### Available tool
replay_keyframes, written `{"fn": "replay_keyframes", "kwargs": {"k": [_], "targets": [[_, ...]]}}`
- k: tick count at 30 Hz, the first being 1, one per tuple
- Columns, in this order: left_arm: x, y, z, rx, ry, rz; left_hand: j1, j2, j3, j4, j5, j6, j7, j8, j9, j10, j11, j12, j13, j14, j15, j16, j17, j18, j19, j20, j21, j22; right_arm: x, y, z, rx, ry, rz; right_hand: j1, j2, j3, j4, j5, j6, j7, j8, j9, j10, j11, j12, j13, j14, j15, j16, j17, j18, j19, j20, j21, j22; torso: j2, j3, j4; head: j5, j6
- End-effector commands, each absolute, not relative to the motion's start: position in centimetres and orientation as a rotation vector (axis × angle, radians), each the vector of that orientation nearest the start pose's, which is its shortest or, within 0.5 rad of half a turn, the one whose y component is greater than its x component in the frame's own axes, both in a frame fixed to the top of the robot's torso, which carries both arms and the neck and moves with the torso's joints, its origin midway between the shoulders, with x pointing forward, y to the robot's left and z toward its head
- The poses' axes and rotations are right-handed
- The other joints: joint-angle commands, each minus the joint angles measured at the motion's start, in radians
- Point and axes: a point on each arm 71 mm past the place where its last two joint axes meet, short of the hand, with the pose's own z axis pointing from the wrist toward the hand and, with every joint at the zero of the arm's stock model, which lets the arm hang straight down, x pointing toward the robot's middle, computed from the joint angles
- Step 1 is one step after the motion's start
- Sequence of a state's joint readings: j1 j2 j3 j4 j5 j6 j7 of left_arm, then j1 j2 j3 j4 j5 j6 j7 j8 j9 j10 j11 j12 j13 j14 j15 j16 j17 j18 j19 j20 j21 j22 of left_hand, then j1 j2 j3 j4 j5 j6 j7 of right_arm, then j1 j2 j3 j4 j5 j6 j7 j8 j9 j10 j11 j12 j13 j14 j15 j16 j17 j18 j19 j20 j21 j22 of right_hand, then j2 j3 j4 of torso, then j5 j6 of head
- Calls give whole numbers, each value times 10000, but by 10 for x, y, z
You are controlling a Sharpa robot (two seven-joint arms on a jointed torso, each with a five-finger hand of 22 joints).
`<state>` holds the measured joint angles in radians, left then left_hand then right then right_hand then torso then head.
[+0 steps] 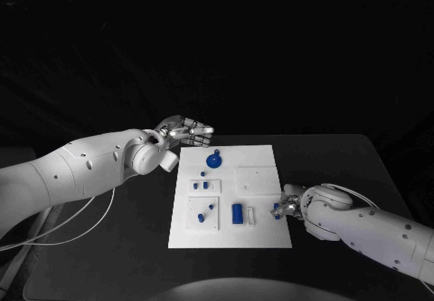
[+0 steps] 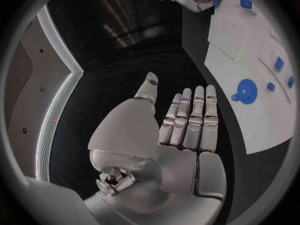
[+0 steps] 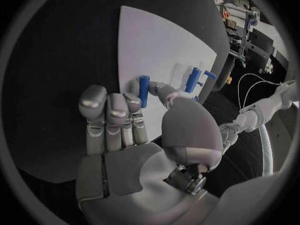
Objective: Assemble the parts on the task board
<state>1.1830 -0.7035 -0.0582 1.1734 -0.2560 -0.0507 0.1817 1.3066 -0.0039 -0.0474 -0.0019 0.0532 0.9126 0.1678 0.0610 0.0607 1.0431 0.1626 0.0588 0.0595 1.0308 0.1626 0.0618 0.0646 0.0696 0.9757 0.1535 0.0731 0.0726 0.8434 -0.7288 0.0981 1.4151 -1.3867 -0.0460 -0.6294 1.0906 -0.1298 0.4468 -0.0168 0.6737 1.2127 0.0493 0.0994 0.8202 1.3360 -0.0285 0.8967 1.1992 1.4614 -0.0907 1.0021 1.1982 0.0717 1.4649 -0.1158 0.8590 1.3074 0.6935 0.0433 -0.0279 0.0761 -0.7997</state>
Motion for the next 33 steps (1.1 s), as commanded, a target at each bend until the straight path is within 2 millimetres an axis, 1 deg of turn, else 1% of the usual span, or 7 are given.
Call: {"fn": "replay_keyframes", "kwargs": {"k": [1, 4, 14, 19, 25, 33], "targets": [[534, 227, -227, -9338, 17877, -13603, -38, 34, -18, 53, -28, -65, 11, -9, -8, -61, 9, 8, 7, -62, 30, -5, 0, 33, -56, -1, -12, -5, 418, -201, -354, 3364, 23521, 2514, -5, -27, 3118, -2642, 121, -739, 366, -362, -7292, 84, -30, 34, -2, -47, -31, 44, 9, 143, -51, 8, 79, 966, 0, 2, -12, 12, 6], [533, 226, -227, -9320, 17909, -13620, -38, 34, -18, 53, -28, -65, 11, -9, -8, -61, 9, 8, 7, -62, 30, -5, 0, 33, -56, -1, -12, -5, 415, -196, -349, 3595, 23463, 3036, -2, -29, 3080, -2642, 112, -725, 365, -363, -7307, 91, -33, 36, -5, -49, -37, 30, 2, 149, -63, 2, 89, 960, -1, 1, -14, 11, 10], [533, 226, -227, -9281, 18006, -13632, -38, 34, -18, 53, -28, -65, 11, -9, -8, -61, 9, 8, 7, -62, 30, -5, 0, 33, -56, -1, -12, -5, 409, -178, -339, 3887, 23534, 4302, 13, -6, 2976, -2640, 138, -686, 357, -360, -7327, 75, -41, 7, -29, -53, -48, -2, -10, 157, -85, -5, 82, 947, 4, 6, 6, 16, -17], [533, 226, -227, -9250, 18051, -13637, -46, 50, -35, 53, -29, -96, 16, -12, -10, -70, 12, 6, 6, -64, 29, -5, 1, 30, -62, 0, -12, -5, 408, -175, -338, 3976, 23554, 4499, 11, -2, 2975, -2637, 205, -658, 351, -357, -7324, 70, -42, -2, -36, -50, -50, 4, -2, 158, -85, -7, 97, 951, 1, -4, -2, 26, -34], [533, 225, -228, -9229, 18089, -13650, -46, 50, -35, 53, -29, -96, 16, -12, -10, -70, 12, 6, 6, -64, 29, -5, 1, 30, -62, 0, -12, -5, 407, -168, -337, 3938, 23575, 4702, 6, 0, 2943, -2634, 228, -628, 345, -357, -7320, 74, -49, 5, -34, -51, -54, 3, 3, 159, -86, -11, 101, 949, 4, 8, -6, 43, -38], [533, 224, -228, -9205, 18138, -13670, -46, 50, -35, 53, -29, -96, 16, -12, -10, -70, 12, 6, 6, -64, 29, -5, 1, 30, -62, 0, -12, -5, 408, -162, -341, 3787, 23884, 4649, -3, 46, 2778, -2629, 119, -612, 343, -359, -7314, 40, -54, -68, -79, -54, -58, -40, -15, 150, -99, -13, 11, 924, 6, 4, 3, 54, -55]]}}
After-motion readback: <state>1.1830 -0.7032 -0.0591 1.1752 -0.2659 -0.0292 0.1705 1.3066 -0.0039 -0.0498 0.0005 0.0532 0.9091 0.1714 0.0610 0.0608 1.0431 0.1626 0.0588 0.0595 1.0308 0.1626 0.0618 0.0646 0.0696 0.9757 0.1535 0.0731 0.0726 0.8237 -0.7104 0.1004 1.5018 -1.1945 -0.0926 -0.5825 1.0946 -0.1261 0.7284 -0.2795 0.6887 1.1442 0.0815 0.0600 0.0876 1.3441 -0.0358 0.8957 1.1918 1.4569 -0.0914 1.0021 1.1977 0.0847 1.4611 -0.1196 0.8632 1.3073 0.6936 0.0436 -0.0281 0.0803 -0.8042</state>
